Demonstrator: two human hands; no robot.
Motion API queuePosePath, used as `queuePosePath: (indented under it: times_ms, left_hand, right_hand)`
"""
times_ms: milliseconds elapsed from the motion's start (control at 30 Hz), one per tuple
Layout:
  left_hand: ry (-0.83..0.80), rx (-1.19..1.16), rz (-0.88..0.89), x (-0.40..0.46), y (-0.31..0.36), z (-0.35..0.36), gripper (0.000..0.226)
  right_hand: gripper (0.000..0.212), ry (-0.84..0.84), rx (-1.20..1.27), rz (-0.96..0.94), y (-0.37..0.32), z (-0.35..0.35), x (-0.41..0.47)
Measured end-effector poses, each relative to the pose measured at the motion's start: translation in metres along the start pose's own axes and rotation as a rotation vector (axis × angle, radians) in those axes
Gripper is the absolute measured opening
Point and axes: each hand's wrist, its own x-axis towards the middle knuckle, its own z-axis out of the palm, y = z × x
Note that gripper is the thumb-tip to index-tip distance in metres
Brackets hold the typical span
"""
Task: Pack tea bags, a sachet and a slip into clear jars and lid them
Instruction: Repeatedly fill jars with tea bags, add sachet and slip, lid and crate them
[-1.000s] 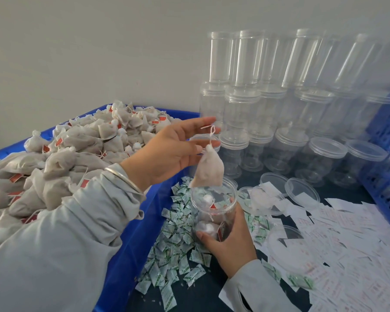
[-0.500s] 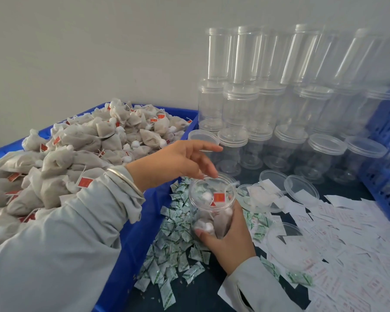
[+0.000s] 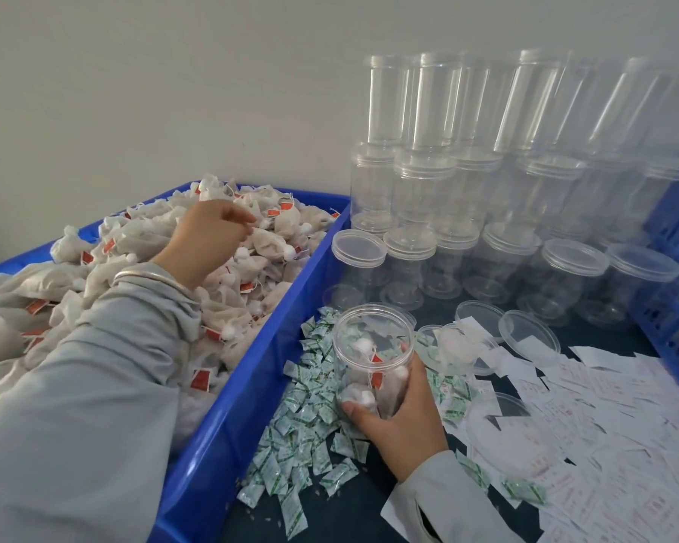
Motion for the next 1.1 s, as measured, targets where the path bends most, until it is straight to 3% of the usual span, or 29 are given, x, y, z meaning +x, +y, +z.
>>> queuePosePath:
  times_ms: [100,167,333,500,700,867,1100]
  left_hand:
    - [-0.036,0.403,0.029,0.009,-0.023,-0.004,0.027]
    - [-0.119,0.545,0.011,0.01,-0.031,0.001,0.034]
    - [-0.223,0.742,0.019,0.014,-0.042,0.014,0.049]
    - [-0.277,0.86,0.043,0.015,-0.046,0.017,0.048]
    - [-0.31,0.859,0.059,0.014,-0.043,0.018,0.038]
    - [-0.285,0.771,0.067,0.014,-0.039,0.017,0.014]
    - [-0.076,0.247,0.018,0.011,-0.02,0.009,0.014]
  right_hand:
    - [0.097,-0.005,-0.009,0.003,-0.002,-0.001,-0.001]
    - [0.108,-0.013,-0.02,0.014,-0.003,-0.002,-0.001]
    - [0.104,-0.021,-0.025,0.006,-0.004,-0.003,-0.002]
    - [0.103,-0.015,-0.003,0.009,-0.004,-0.003,-0.002]
    - [0.111,-0.017,-0.032,0.018,-0.003,-0.002,-0.002]
    - [0.111,-0.014,-0.034,0.017,-0.002,-0.002,-0.002]
    - [0.106,-0.014,-0.036,0.011,-0.003,-0.002,-0.002]
